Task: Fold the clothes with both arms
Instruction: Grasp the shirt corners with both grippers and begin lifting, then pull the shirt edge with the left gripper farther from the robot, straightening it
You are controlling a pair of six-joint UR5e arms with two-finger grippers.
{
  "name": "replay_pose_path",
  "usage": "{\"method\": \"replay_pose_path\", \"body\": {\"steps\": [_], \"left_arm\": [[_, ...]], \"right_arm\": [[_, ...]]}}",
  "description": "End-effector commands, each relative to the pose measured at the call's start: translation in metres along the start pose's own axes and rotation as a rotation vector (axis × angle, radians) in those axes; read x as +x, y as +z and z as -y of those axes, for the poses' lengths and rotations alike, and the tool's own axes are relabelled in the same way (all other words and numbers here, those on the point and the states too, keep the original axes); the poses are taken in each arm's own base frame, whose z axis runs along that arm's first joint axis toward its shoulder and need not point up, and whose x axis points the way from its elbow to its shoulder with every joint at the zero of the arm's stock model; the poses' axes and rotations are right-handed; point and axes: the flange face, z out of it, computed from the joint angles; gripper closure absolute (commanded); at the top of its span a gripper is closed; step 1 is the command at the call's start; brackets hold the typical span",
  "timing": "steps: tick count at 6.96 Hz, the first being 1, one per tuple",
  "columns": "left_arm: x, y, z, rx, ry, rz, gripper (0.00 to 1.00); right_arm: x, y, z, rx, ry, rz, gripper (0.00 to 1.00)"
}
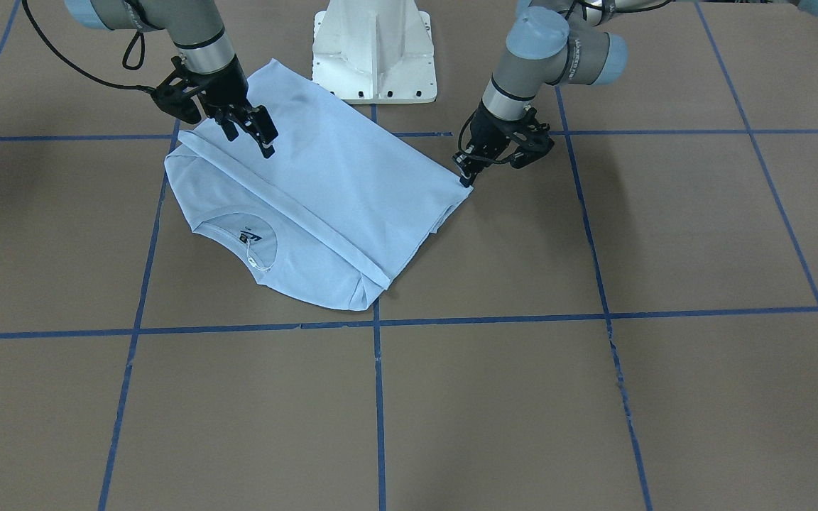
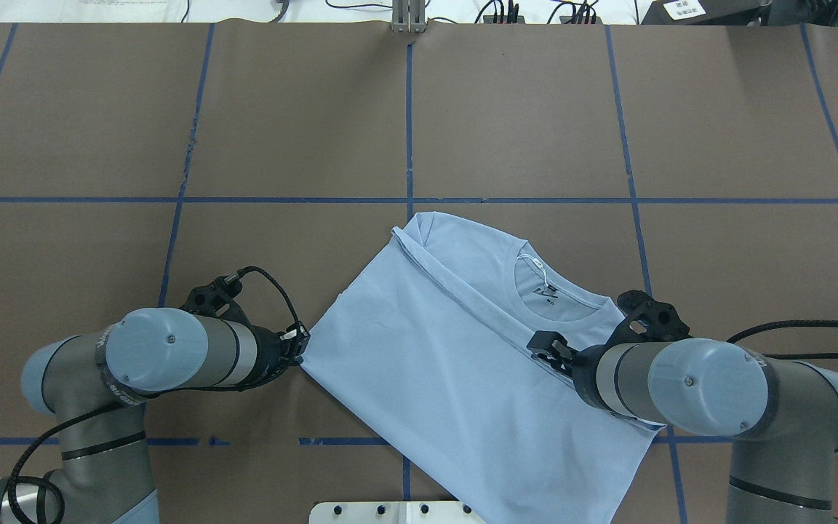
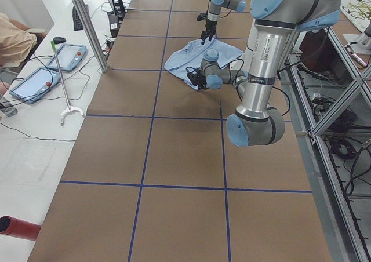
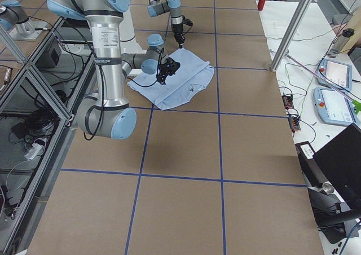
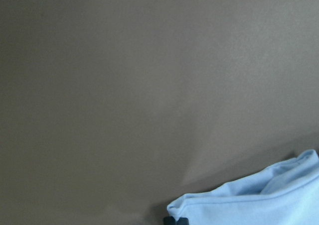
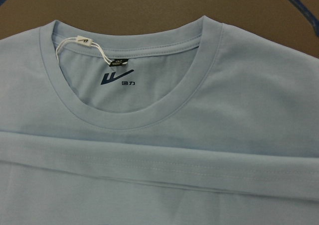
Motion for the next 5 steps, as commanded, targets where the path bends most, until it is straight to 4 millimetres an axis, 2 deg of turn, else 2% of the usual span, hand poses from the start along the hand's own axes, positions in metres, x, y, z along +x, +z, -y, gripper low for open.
{"method": "replay_pose_path", "body": {"steps": [1,2,4,5], "left_arm": [[0.034,-0.023,0.043,0.064,0.075,-0.062,1.0],[0.06,-0.031,0.068,0.105,0.112,-0.093,1.0],[0.119,-0.002,0.126,0.184,0.08,-0.099,1.0],[0.136,0.009,0.165,0.224,0.118,-0.131,1.0]], "right_arm": [[0.0,-0.001,0.0,-0.001,0.0,0.002,0.0],[0.0,-0.001,0.0,0.0,0.0,0.003,0.0],[-0.001,-0.003,0.0,0.007,0.0,0.01,0.0],[-0.002,-0.002,0.002,0.011,0.002,0.01,0.0]]}}
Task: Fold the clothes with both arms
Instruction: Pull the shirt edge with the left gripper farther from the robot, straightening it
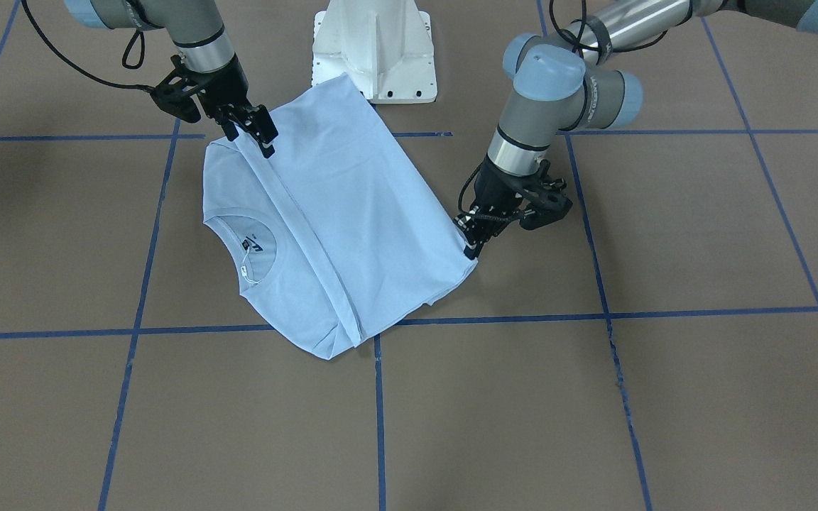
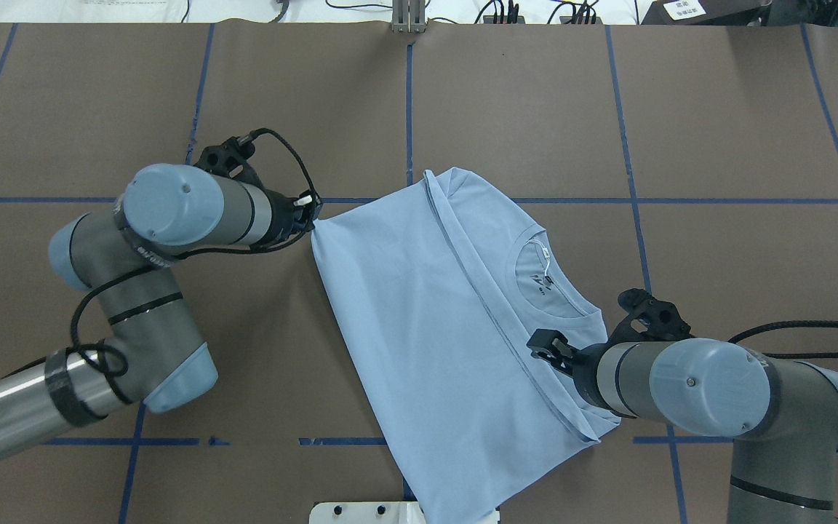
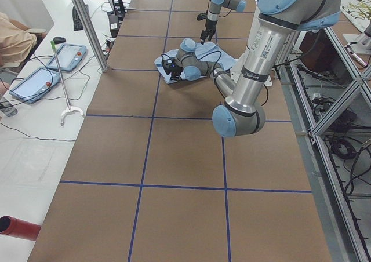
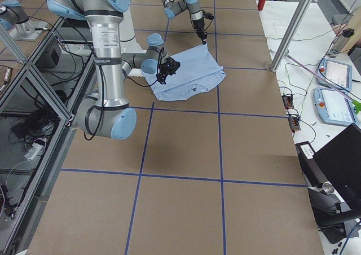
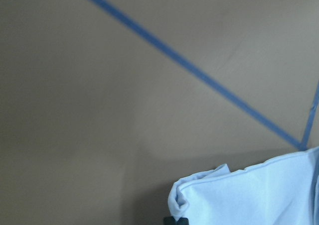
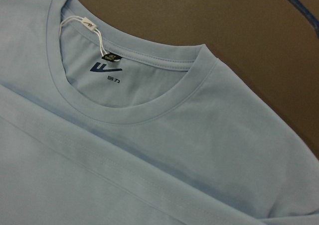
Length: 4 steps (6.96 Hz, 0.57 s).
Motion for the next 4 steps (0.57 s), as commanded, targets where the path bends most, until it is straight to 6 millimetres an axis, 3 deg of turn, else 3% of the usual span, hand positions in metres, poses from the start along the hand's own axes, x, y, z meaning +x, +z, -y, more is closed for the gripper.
{"method": "replay_pose_path", "body": {"steps": [1,3,4], "left_arm": [[0.027,0.043,0.078,0.09,0.042,-0.051,1.0],[0.071,0.109,0.102,0.148,0.061,-0.115,1.0],[0.065,0.118,0.108,0.152,0.093,-0.136,1.0]], "right_arm": [[-0.001,-0.001,0.002,0.007,0.002,0.006,0.0],[-0.003,-0.001,0.001,0.008,0.001,0.009,0.0],[-0.005,-0.001,0.002,0.021,0.002,0.019,0.0]]}}
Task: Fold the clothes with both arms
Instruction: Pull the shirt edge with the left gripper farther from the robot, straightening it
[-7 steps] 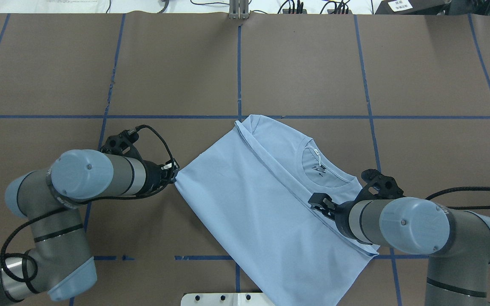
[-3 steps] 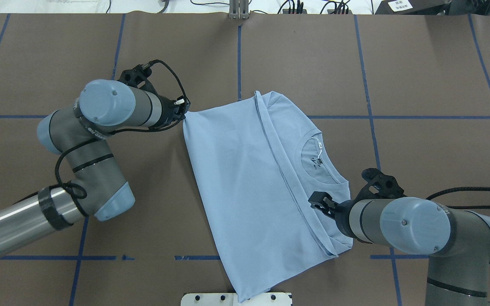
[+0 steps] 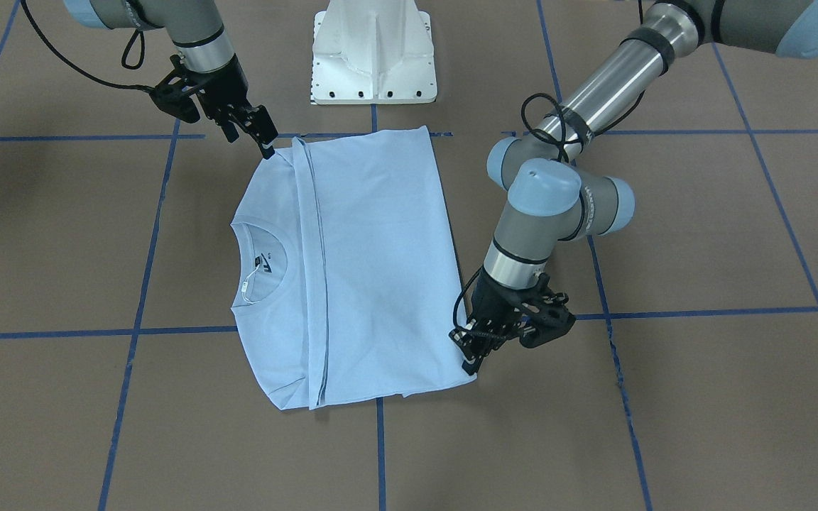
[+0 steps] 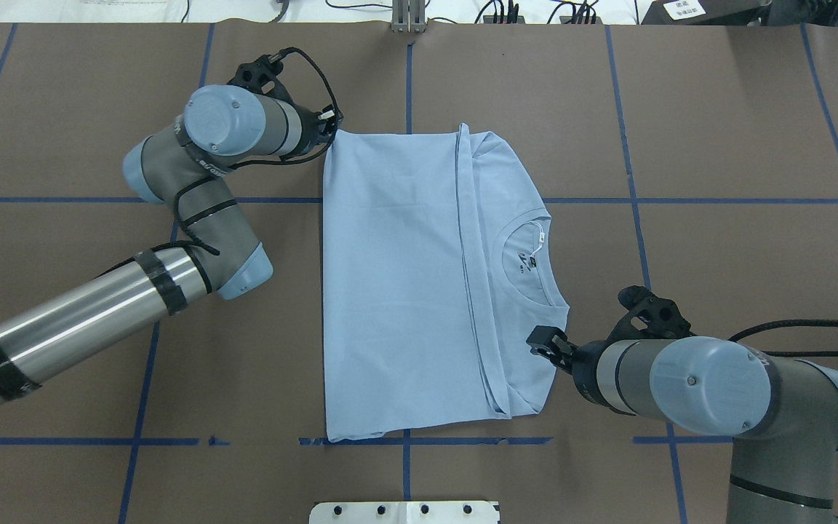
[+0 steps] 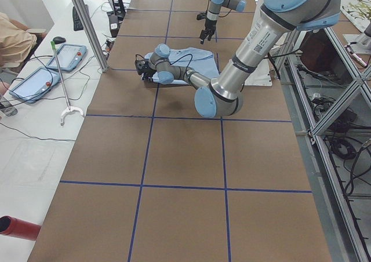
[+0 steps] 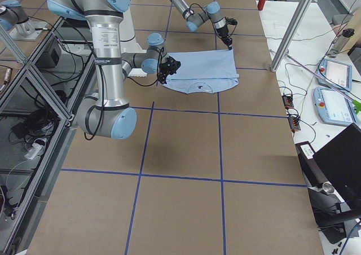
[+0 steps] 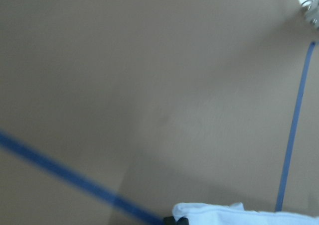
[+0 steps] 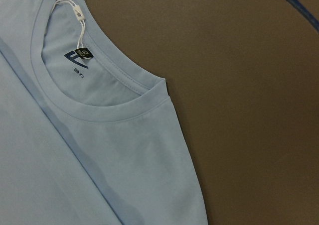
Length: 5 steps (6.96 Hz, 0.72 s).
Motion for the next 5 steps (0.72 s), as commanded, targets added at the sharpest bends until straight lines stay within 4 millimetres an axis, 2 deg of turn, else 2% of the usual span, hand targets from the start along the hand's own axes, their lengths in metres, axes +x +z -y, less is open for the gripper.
{"method": "replay_pose_path", "body": {"steps": [1,2,3,4,5], "left_arm": [[0.001,0.021,0.012,0.021,0.038,-0.031,1.0],[0.001,0.018,0.012,0.019,0.036,-0.034,0.56],[0.012,-0.002,0.01,0.014,0.03,-0.079,0.5],[-0.001,-0.029,0.008,0.004,0.031,-0.111,0.5],[-0.02,-0.058,0.002,-0.018,0.033,-0.1,0.51]], "right_arm": [[-0.004,0.0,0.001,0.022,0.0,0.016,0.0],[-0.023,-0.003,-0.006,0.035,0.001,0.059,0.0],[-0.034,0.001,-0.01,0.047,-0.004,0.058,0.0],[-0.045,0.009,-0.018,0.042,-0.007,0.064,0.0],[-0.067,0.014,-0.034,0.019,-0.017,0.073,0.0]]}}
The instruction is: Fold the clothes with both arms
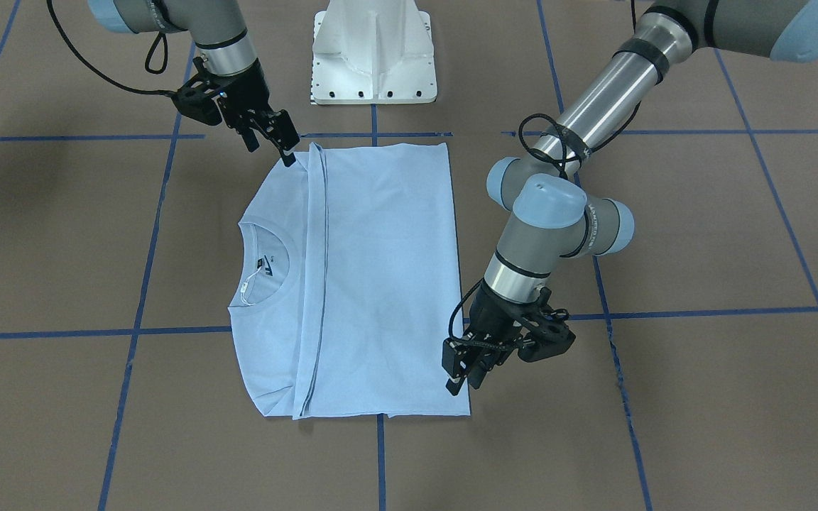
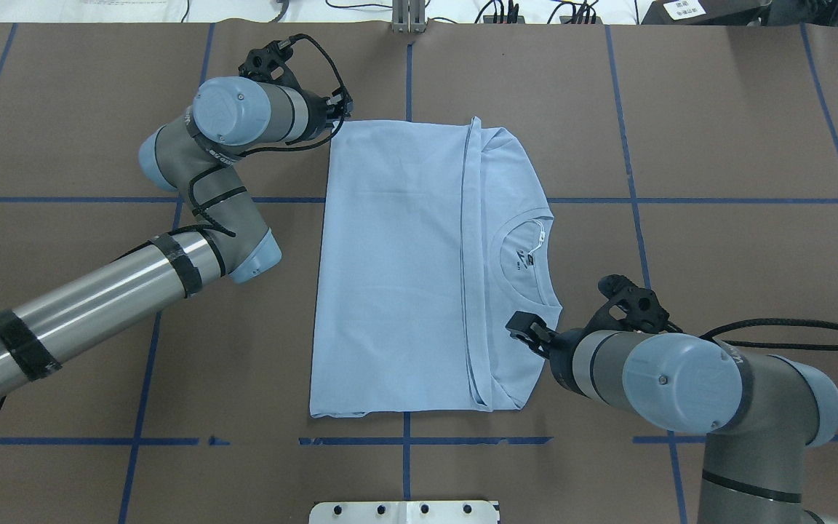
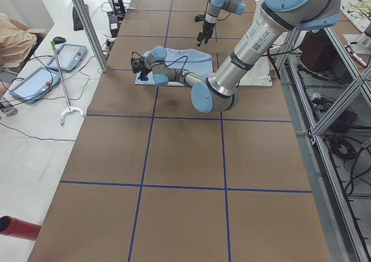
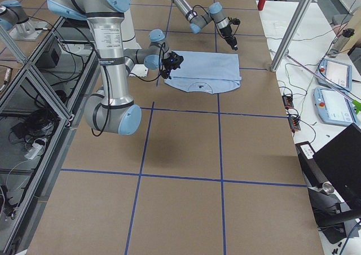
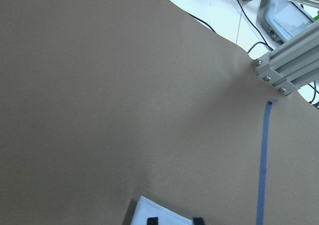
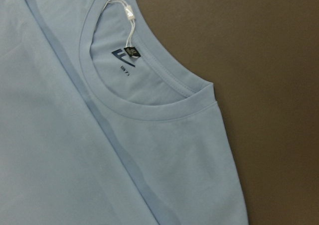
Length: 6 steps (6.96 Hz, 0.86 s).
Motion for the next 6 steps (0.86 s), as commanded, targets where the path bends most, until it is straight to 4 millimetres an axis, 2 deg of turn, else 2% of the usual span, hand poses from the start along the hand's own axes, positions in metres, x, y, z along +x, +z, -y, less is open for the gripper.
{"method": "replay_pose_path", "body": {"steps": [1,2,4,6], "left_arm": [[-0.028,-0.053,-0.01,-0.061,-0.003,0.007,0.51],[-0.039,-0.059,-0.01,-0.063,-0.004,0.012,0.51],[-0.047,-0.058,-0.01,-0.063,-0.005,0.022,0.51],[-0.05,-0.057,-0.014,-0.068,-0.023,0.027,0.51]], "right_arm": [[-0.027,0.022,-0.032,-0.054,-0.067,-0.028,0.0],[-0.032,0.022,-0.044,-0.12,-0.234,-0.108,0.0],[-0.045,0.022,-0.057,-0.182,-0.548,-0.231,0.01],[-0.05,0.037,-0.061,-0.192,-0.711,-0.345,0.01]]}}
